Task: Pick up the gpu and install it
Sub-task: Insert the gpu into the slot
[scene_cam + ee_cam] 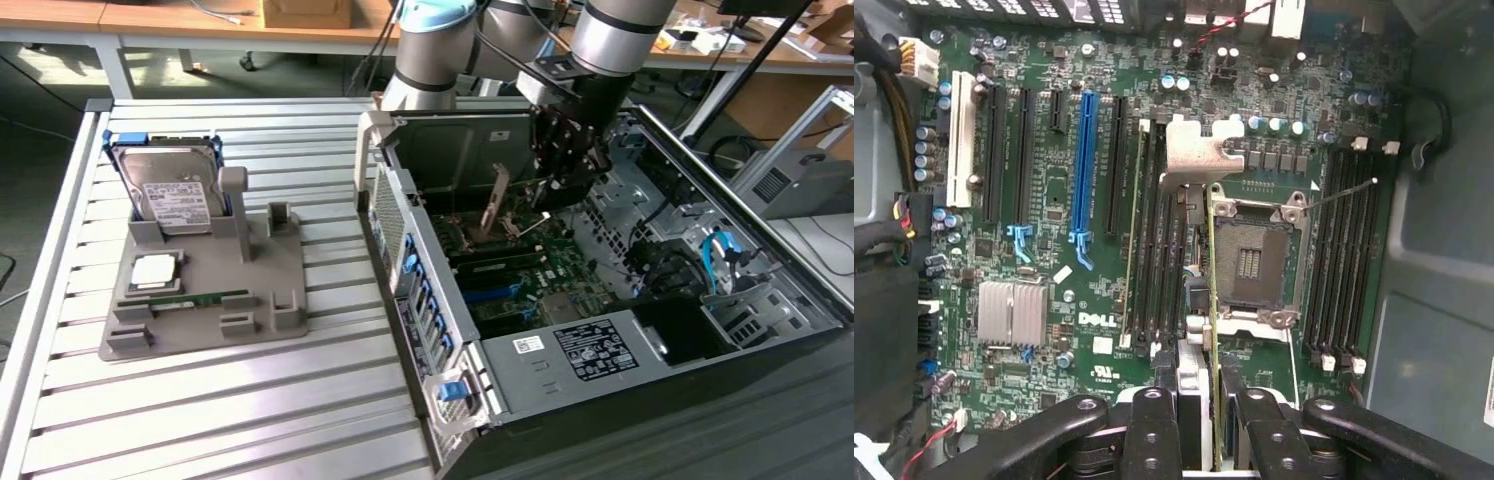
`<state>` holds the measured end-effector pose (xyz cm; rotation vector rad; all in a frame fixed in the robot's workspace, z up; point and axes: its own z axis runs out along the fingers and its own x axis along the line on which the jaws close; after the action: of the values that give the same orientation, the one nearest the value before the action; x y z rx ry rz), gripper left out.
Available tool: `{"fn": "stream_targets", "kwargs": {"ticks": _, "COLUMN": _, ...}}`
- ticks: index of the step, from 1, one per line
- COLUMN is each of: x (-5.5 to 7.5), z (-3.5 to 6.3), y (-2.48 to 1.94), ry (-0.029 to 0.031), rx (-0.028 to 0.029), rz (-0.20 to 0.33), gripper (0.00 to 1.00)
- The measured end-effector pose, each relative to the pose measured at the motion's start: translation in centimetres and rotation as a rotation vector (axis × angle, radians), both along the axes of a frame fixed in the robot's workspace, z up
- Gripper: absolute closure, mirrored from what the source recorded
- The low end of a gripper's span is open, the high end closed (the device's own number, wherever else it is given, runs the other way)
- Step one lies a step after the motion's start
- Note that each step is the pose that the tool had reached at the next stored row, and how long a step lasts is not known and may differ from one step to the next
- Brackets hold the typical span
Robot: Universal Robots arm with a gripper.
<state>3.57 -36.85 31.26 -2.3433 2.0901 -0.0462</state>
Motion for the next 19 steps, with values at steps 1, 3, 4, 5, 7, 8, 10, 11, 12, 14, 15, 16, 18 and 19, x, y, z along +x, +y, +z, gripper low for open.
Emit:
{"fn": "stream_targets", "kwargs": {"ticks": 1, "x": 0.00, "z": 0.00, "y": 0.00, "ry": 0.0000, "rx": 0.0001, "rz": 0.008, "gripper": 0.73}}
{"fn": "stream_targets", "kwargs": {"ticks": 3, "x": 0.00, "z": 0.00, "y": 0.00, "ry": 0.0000, "rx": 0.0000, "rz": 0.022, "gripper": 0.73}}
{"fn": "stream_targets", "kwargs": {"ticks": 4, "x": 0.00, "z": 0.00, "y": 0.00, "ry": 0.0000, "rx": 0.0001, "rz": 0.031, "gripper": 0.73}}
{"fn": "stream_targets", "kwargs": {"ticks": 5, "x": 0.00, "z": 0.00, "y": 0.00, "ry": 0.0000, "rx": 0.0001, "rz": 0.040, "gripper": 0.73}}
{"fn": "stream_targets", "kwargs": {"ticks": 7, "x": 0.00, "z": 0.00, "y": 0.00, "ry": 0.0000, "rx": 0.0000, "rz": 0.057, "gripper": 0.73}}
{"fn": "stream_targets", "kwargs": {"ticks": 8, "x": 0.00, "z": 0.00, "y": 0.00, "ry": 0.0000, "rx": 0.0000, "rz": 0.064, "gripper": 0.73}}
{"fn": "stream_targets", "kwargs": {"ticks": 10, "x": 0.00, "z": 0.00, "y": 0.00, "ry": -0.0001, "rx": 0.0002, "rz": 0.067, "gripper": 0.73}}
{"fn": "stream_targets", "kwargs": {"ticks": 11, "x": 0.00, "z": 0.00, "y": 0.00, "ry": -0.0001, "rx": 0.0005, "rz": 0.065, "gripper": 0.73}}
{"fn": "stream_targets", "kwargs": {"ticks": 12, "x": 0.00, "z": 0.00, "y": 0.00, "ry": -0.0001, "rx": 0.0006, "rz": 0.054, "gripper": 0.73}}
{"fn": "stream_targets", "kwargs": {"ticks": 14, "x": 0.00, "z": -0.01, "y": 0.00, "ry": 0.0000, "rx": 0.0005, "rz": 0.025, "gripper": 0.73}}
{"fn": "stream_targets", "kwargs": {"ticks": 15, "x": 0.00, "z": -0.02, "y": 0.00, "ry": -0.0001, "rx": 0.0006, "rz": 0.012, "gripper": 0.73}}
{"fn": "stream_targets", "kwargs": {"ticks": 16, "x": 0.00, "z": -0.03, "y": 0.00, "ry": 0.0000, "rx": 0.0007, "rz": -0.001, "gripper": 0.73}}
{"fn": "stream_targets", "kwargs": {"ticks": 18, "x": 0.00, "z": -0.05, "y": 0.00, "ry": -0.0001, "rx": 0.0008, "rz": -0.029, "gripper": 0.73}}
{"fn": "stream_targets", "kwargs": {"ticks": 19, "x": 0.00, "z": -0.06, "y": 0.00, "ry": -0.0001, "rx": 0.0009, "rz": -0.043, "gripper": 0.73}}
